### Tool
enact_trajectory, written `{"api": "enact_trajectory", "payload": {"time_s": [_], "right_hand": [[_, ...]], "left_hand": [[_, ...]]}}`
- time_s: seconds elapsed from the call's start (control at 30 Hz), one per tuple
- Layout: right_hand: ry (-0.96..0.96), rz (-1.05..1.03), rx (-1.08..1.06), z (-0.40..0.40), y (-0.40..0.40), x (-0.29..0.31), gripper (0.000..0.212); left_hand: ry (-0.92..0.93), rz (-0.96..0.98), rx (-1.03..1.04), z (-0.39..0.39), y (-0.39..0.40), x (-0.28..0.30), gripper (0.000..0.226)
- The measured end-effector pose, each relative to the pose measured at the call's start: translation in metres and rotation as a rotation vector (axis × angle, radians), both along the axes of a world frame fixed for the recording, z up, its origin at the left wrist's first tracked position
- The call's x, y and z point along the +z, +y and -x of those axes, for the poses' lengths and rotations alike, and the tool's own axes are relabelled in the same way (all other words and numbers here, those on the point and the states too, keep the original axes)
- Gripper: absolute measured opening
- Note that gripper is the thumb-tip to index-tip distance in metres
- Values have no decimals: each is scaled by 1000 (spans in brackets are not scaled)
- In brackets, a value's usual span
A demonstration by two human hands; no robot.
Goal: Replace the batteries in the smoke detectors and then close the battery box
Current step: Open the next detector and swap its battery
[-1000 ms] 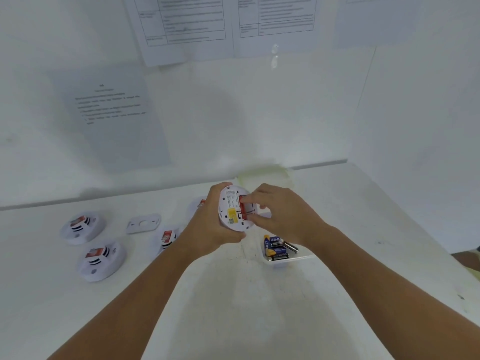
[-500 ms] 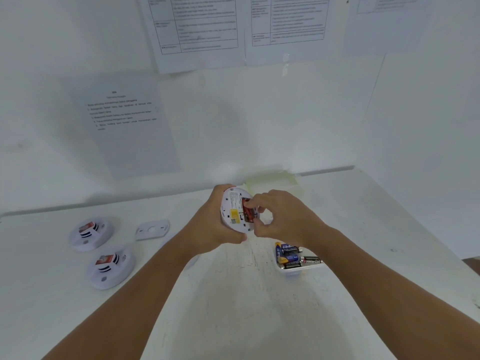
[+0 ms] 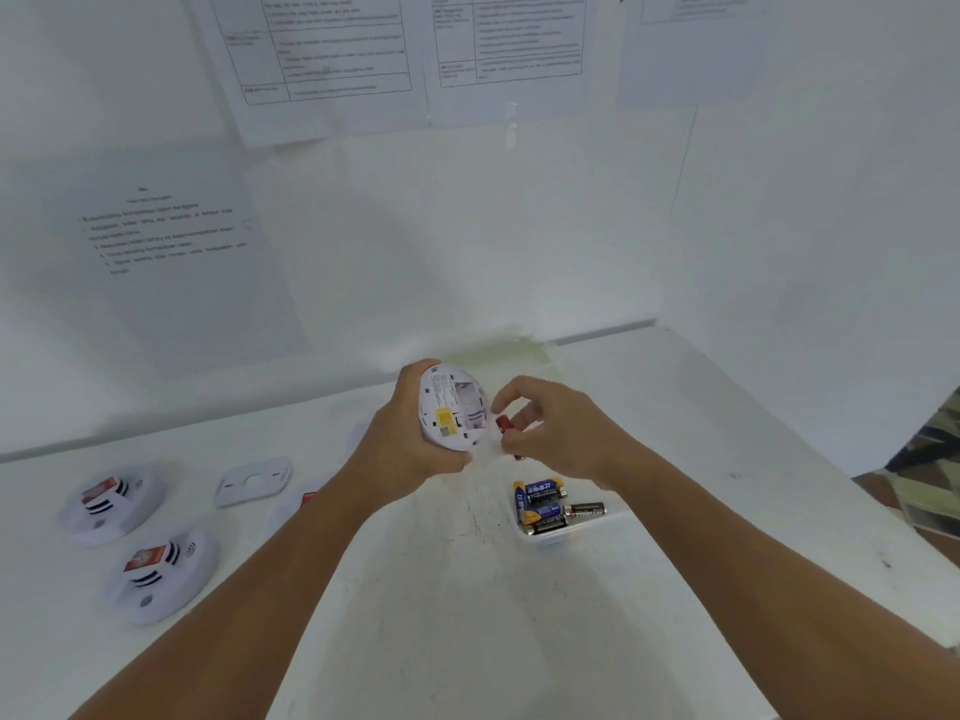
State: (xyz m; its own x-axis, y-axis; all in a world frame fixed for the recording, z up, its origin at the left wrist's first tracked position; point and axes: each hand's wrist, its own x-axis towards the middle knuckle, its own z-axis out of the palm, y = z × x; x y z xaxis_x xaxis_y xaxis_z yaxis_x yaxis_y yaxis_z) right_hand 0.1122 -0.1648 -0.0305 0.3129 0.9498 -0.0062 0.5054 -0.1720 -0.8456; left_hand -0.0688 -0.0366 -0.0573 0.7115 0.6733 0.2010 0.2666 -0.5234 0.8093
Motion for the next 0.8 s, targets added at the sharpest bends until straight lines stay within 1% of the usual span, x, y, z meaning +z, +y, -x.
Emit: {"api": "enact_trajectory", "payload": {"time_s": [0.13,0.2,0.3,0.4,0.5,0.63,0.8], "right_hand": [[-187,251,51,-19,-17,-19,19],[-233,289,45,-24,-21,-27,14],[-248,221,5,-32,-20,-24,11],[-325,125,-55,-46,-7,-14,12],[-341,94,-89,-62,17,-6,7],[-391,228,40,-73,54,-8,10],[-549,344,206,-73,89,-24,27]], "left_hand": [[-15,4,29,-7,8,-1,105],[-22,-4,22,-12,11,-1,105],[-39,-7,25,-17,17,1,104],[-49,6,30,-19,23,2,103],[-61,15,29,-20,29,4,104],[-75,17,26,-25,34,8,102],[-90,26,52,-30,37,14,99]]}}
